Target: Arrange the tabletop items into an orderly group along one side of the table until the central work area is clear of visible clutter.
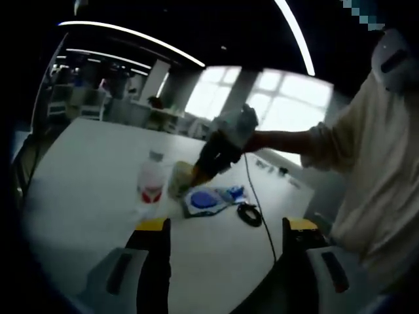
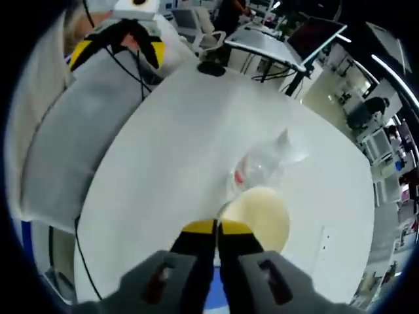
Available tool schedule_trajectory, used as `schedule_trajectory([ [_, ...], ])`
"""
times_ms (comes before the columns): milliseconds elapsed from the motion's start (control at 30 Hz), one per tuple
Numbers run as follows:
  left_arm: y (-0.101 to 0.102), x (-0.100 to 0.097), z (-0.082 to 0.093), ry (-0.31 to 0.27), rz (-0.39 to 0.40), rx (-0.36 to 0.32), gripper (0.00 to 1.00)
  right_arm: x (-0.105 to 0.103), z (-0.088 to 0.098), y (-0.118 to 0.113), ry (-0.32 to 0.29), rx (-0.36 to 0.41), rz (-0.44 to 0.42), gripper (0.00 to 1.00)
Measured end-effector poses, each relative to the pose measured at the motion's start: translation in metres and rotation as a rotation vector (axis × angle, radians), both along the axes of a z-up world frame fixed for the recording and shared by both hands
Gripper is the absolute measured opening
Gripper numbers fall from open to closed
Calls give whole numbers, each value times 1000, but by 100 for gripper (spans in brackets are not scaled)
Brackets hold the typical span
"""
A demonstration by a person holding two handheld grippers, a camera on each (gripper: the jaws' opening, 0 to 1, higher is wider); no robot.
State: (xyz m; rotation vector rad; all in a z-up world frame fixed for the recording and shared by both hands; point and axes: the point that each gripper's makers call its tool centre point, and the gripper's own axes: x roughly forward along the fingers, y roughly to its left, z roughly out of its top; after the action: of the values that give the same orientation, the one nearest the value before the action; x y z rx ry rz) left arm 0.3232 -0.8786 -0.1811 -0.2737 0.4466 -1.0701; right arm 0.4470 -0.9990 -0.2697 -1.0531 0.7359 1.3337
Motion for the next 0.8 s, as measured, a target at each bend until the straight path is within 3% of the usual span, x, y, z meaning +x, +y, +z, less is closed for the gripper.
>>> schedule_trajectory([
  [33,0,0,-1,1,1,1,66,3,-4,-2,-23,-22,23,0],
  [167,1,0,-2,5,7,1,66,1,-17,-3,-3,-38,52,0],
  [433,2,0,-5,12,18,6,66,7,-35,-2,44,-38,46,0],
  [800,4,2,-9,24,32,11,65,11,-54,-1,65,-57,64,0],
])
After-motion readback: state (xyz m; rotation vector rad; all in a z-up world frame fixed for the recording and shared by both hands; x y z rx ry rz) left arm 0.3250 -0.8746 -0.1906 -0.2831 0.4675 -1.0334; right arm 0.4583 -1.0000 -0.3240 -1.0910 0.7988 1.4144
